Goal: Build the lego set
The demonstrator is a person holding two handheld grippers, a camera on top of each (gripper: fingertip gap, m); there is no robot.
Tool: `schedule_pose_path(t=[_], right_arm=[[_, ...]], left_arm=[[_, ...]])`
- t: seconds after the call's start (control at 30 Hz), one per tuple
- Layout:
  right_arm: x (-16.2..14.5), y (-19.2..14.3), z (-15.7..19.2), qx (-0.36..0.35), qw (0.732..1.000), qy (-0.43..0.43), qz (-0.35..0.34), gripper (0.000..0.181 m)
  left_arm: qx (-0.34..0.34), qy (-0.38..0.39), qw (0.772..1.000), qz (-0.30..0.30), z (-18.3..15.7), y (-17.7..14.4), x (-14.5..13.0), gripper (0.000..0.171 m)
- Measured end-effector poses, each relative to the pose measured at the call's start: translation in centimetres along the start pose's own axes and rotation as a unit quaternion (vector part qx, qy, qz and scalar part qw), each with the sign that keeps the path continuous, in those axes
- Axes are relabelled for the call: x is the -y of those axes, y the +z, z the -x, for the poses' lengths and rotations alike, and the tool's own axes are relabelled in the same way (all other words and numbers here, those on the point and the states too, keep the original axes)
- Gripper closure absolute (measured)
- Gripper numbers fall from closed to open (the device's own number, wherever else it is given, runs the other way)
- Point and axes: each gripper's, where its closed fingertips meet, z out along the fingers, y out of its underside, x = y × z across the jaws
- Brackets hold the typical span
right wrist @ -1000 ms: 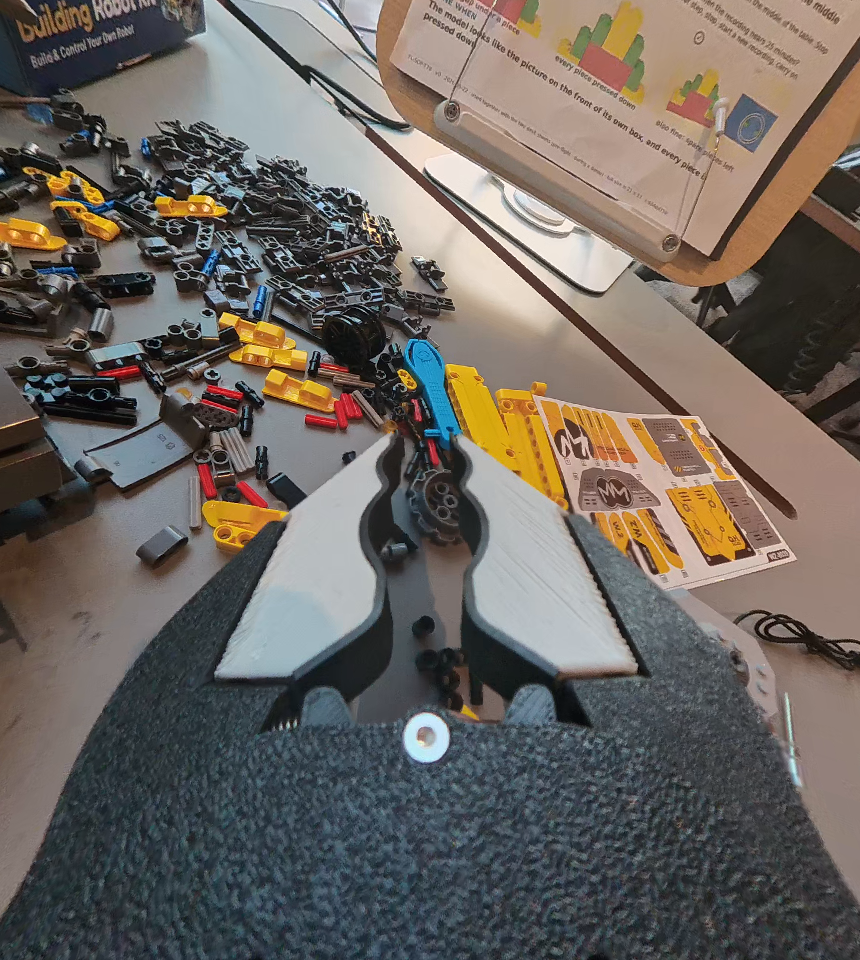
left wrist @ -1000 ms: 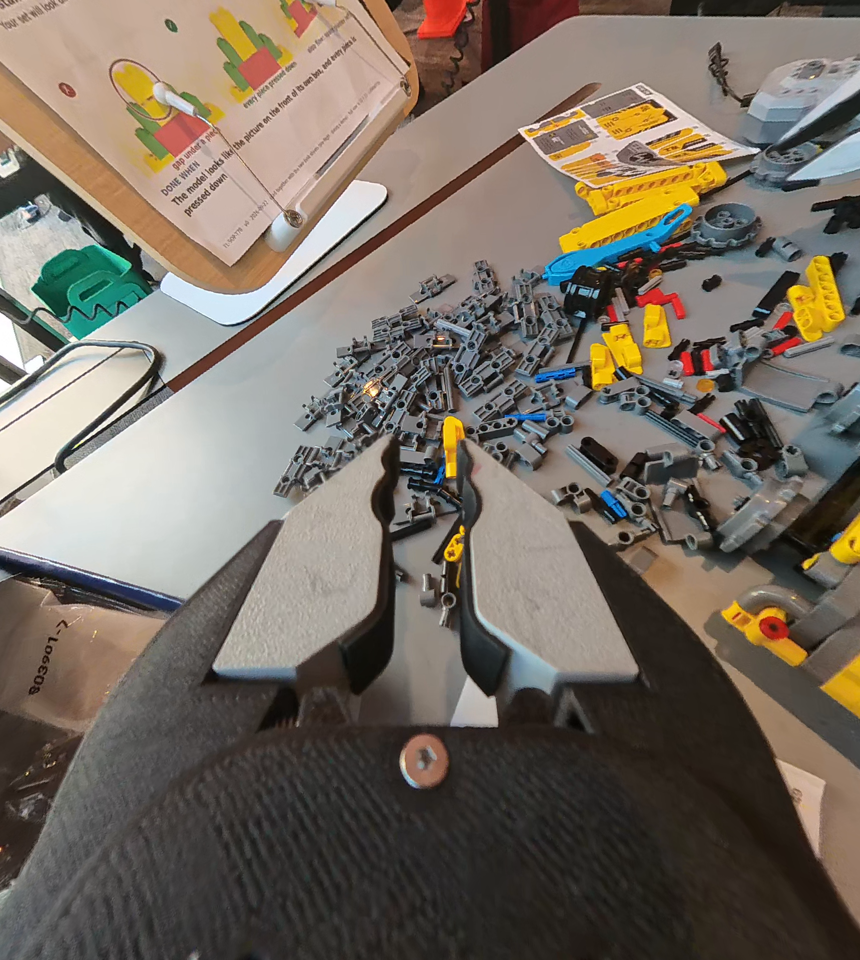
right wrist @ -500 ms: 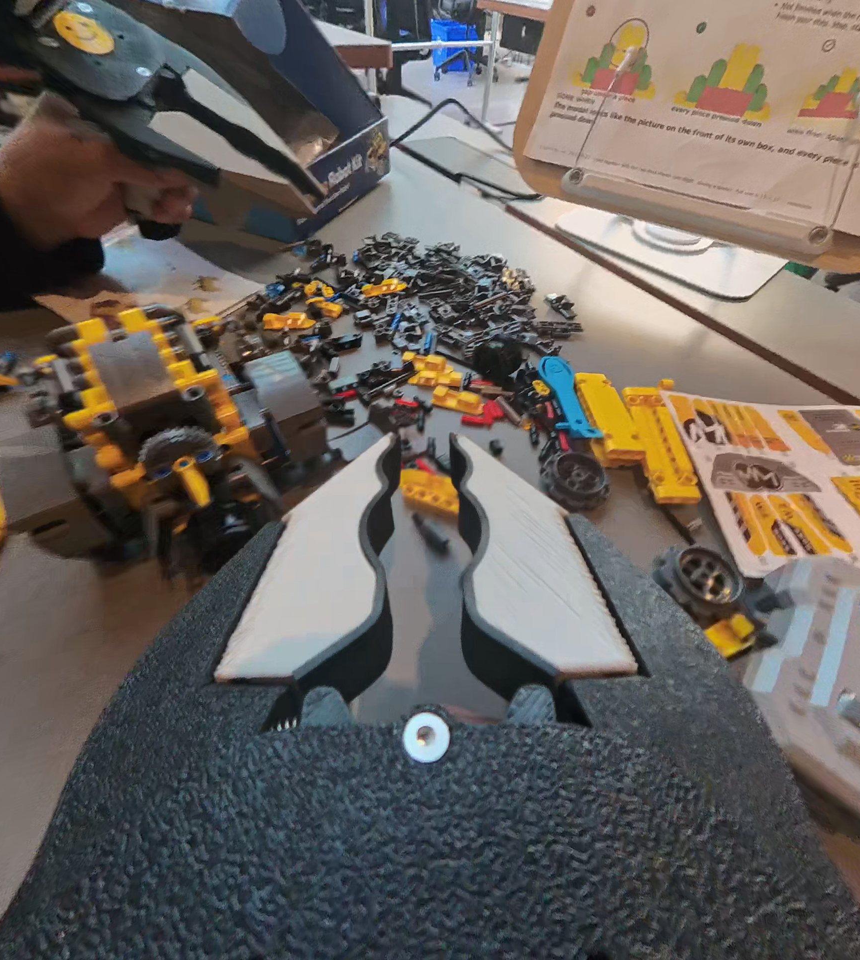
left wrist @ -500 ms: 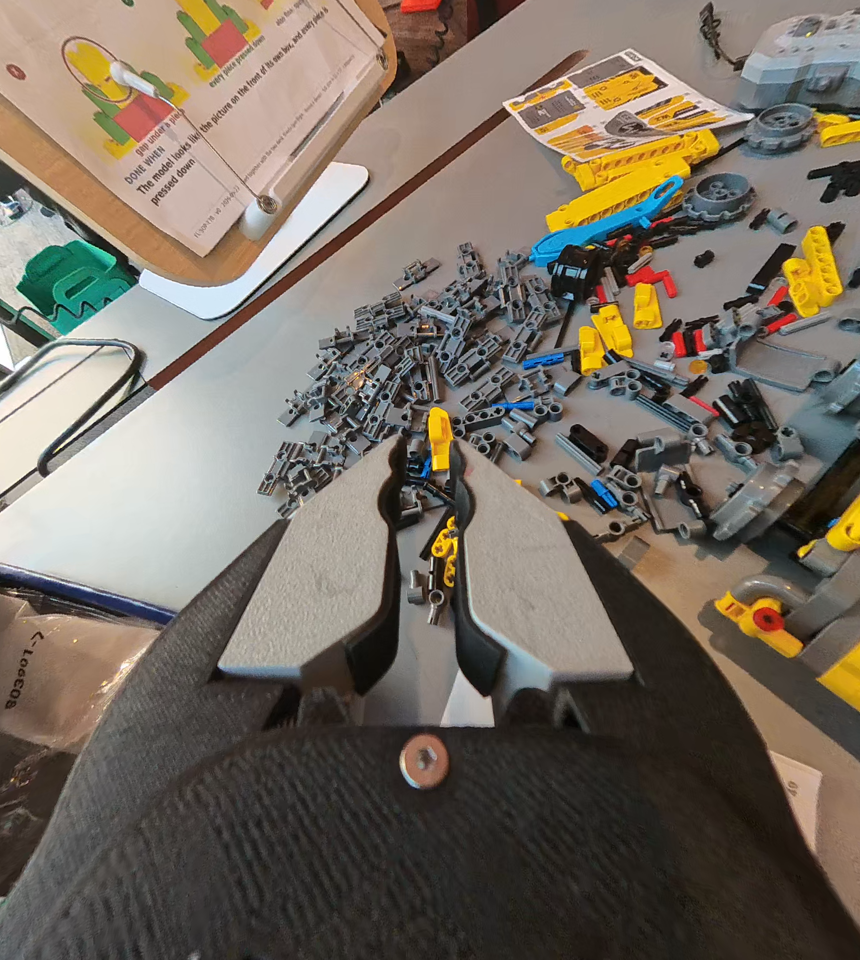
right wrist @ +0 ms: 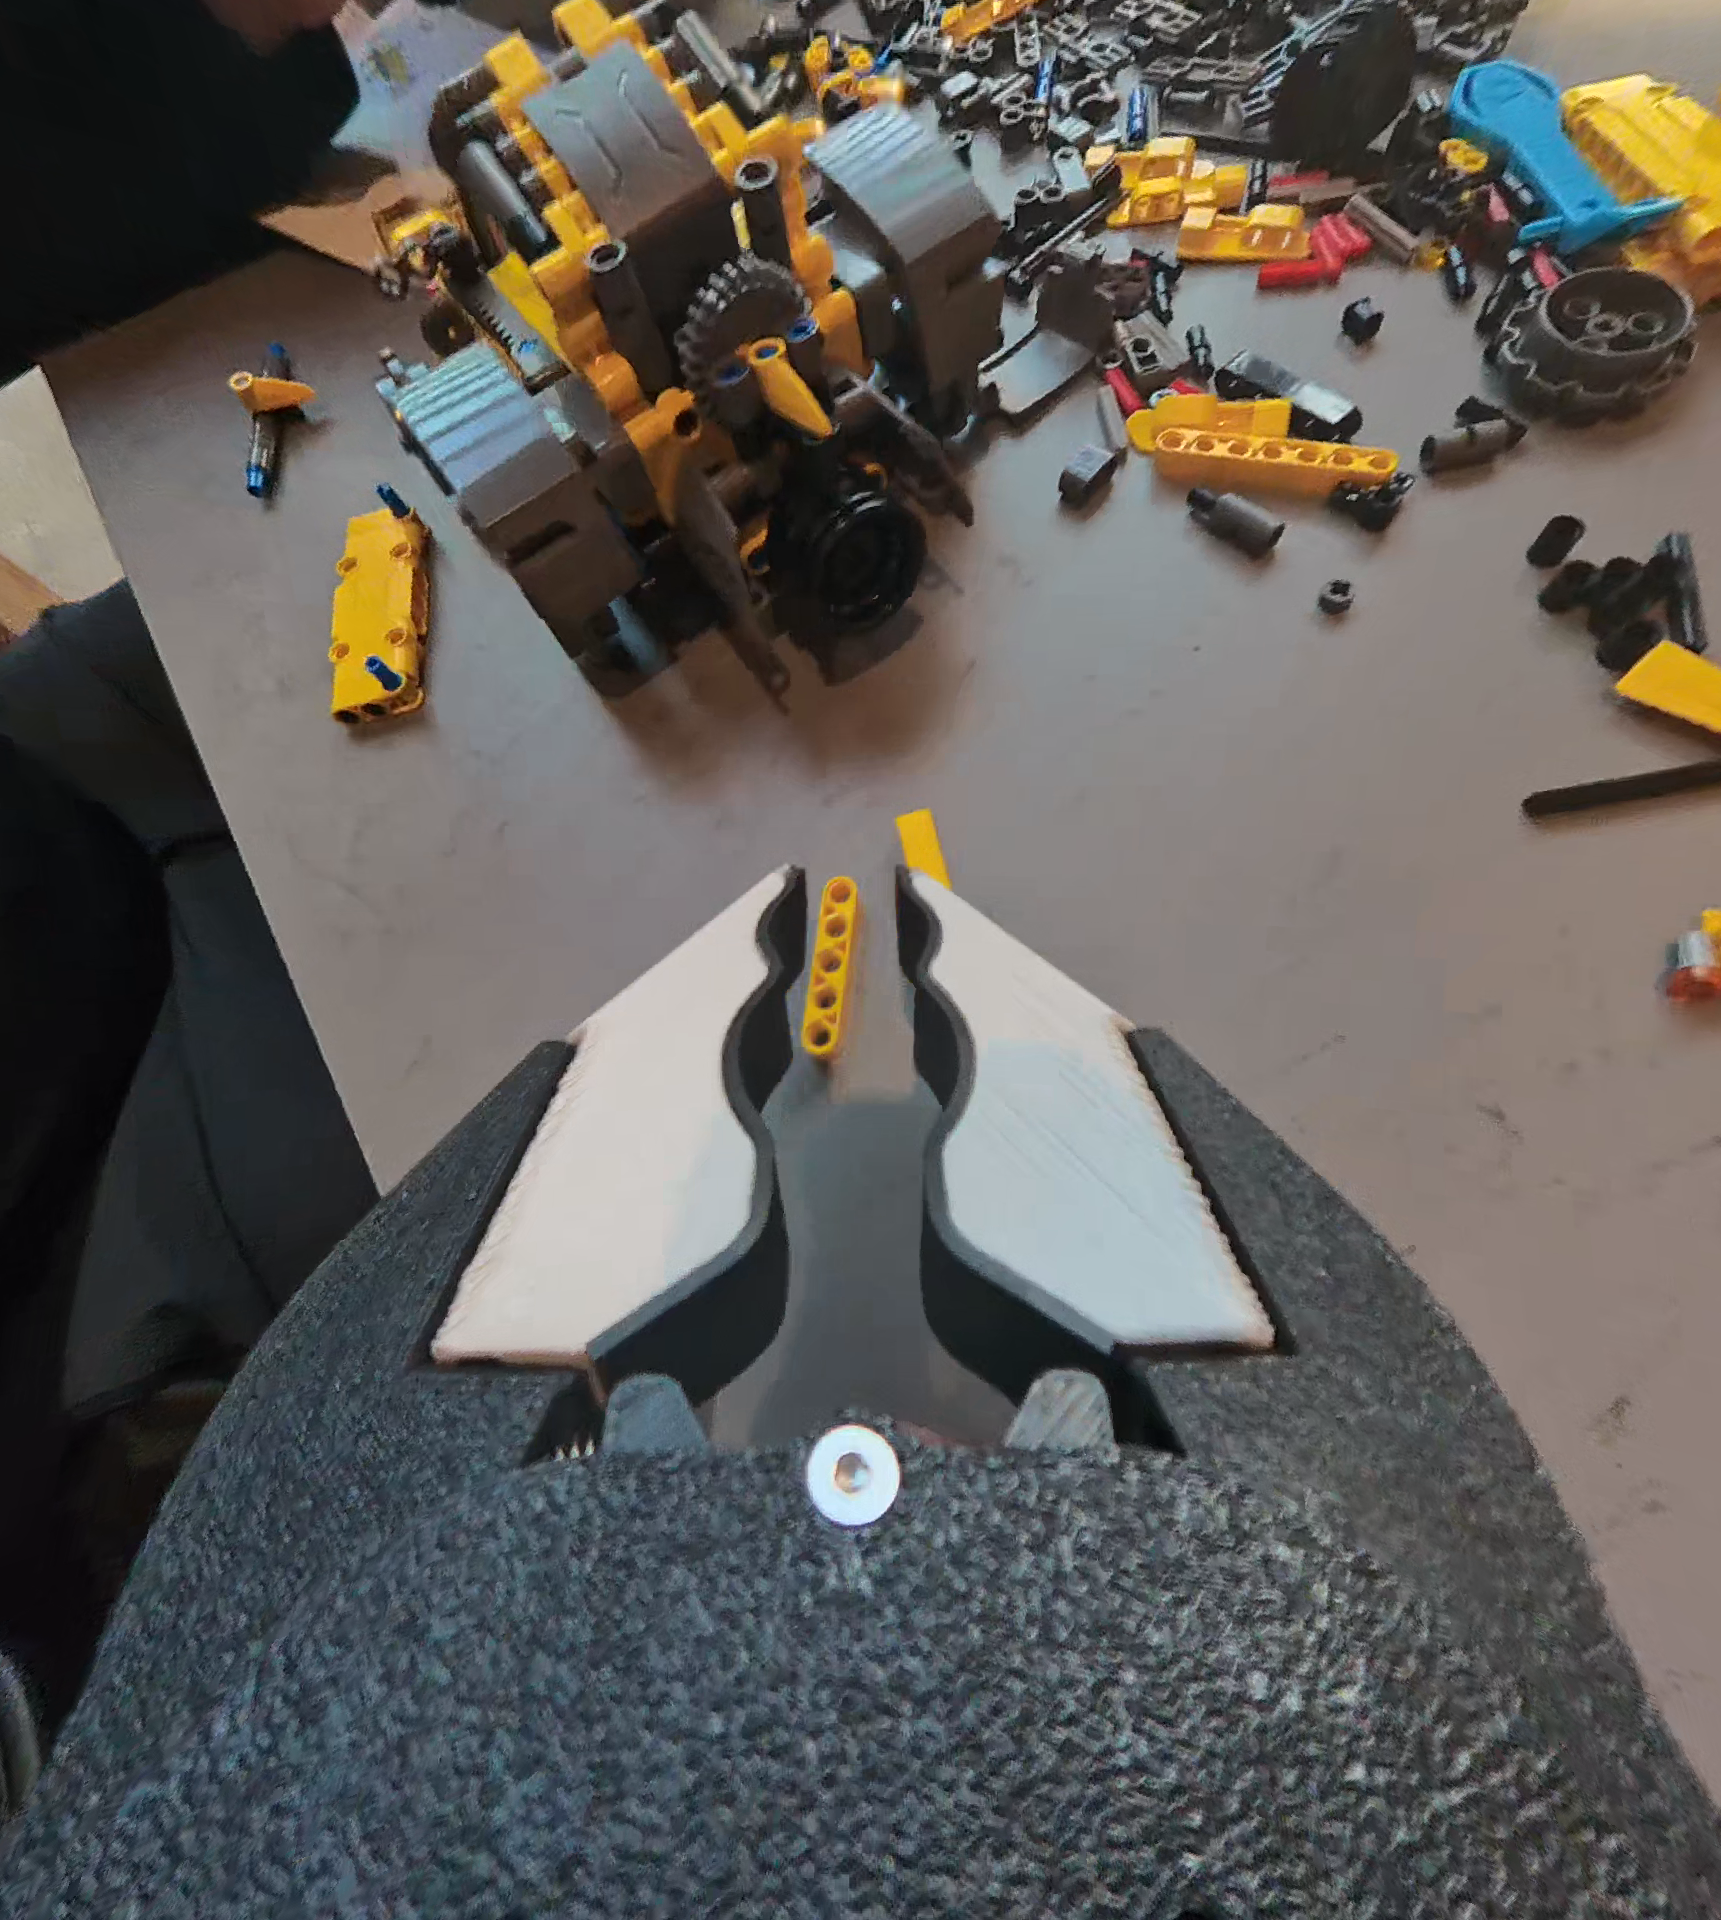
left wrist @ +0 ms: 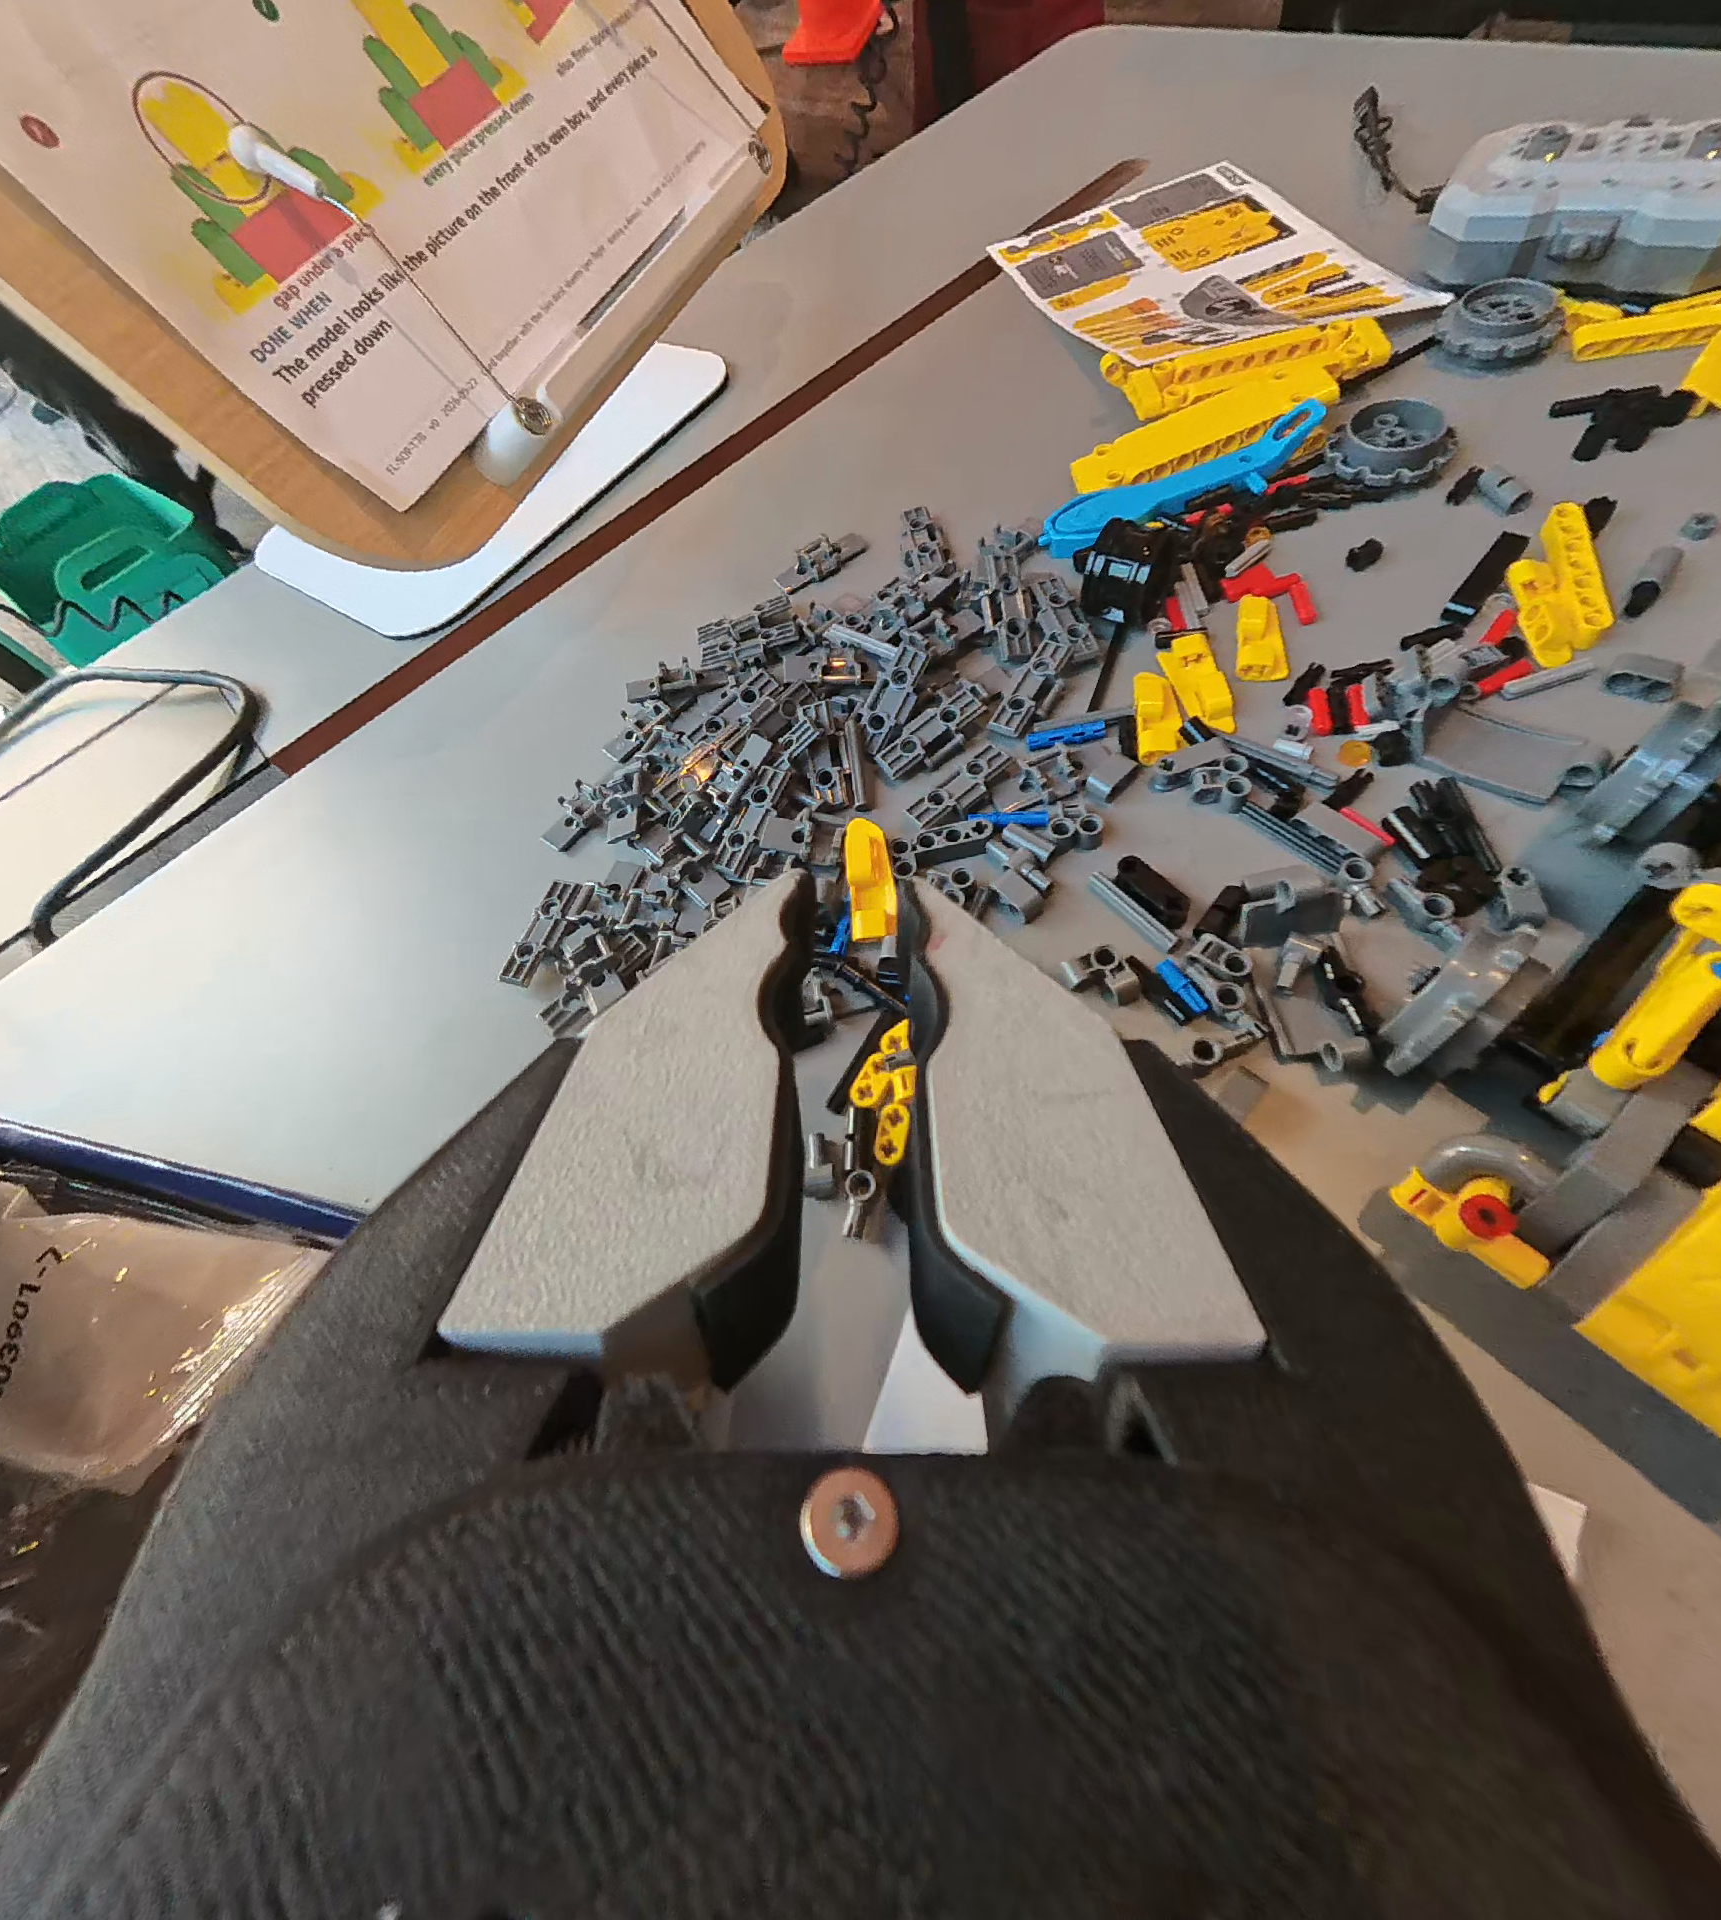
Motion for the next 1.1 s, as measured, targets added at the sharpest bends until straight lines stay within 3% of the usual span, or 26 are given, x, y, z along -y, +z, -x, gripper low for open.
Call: schedule_pose_path(t=[0.13, 0.37, 0.53, 0.67, 0.87, 1.0, 1.1], right_arm=[[-1.6, 0.7, 0.6, -0.013, 0.999, -0.013, 0.044, 0.162], [-1.7, 2.4, 1.6, -0.006, 0.997, -0.029, 0.074, 0.173], [-0.4, 2.2, 1.6, -0.001, 0.997, -0.030, 0.065, 0.158], [0.7, 0.8, -0.5, -0.042, 0.998, -0.026, 0.041, 0.169], [-1.8, 1.1, -2.3, -0.054, 0.993, -0.022, 0.106, 0.167], [-2.0, 1.5, -1.7, -0.025, 0.993, -0.001, 0.117, 0.173], [-1.9, 1.3, -0.1, 0.049, 0.984, 0.104, 0.134, 0.173]], left_arm=[[-0.017, -0.021, 1.000, -0.007, -0.2, -0.1, 0.2, 0.160], [-0.018, -0.010, 1.000, 0.005, -0.4, 0.3, -0.3, 0.160], [-0.021, -0.010, 1.000, 0.006, -0.5, 0.2, -0.4, 0.160], [-0.025, -0.014, 1.000, 0.003, -0.6, 0.1, -0.2, 0.159], [-0.027, -0.008, 1.000, 0.007, -0.8, 0.2, -0.3, 0.159], [-0.031, -0.001, 1.000, -0.002, -1.1, 0.1, 0.0, 0.159], [-0.029, 0.007, 1.000, 0.004, -1.3, 0.2, -0.2, 0.159]])
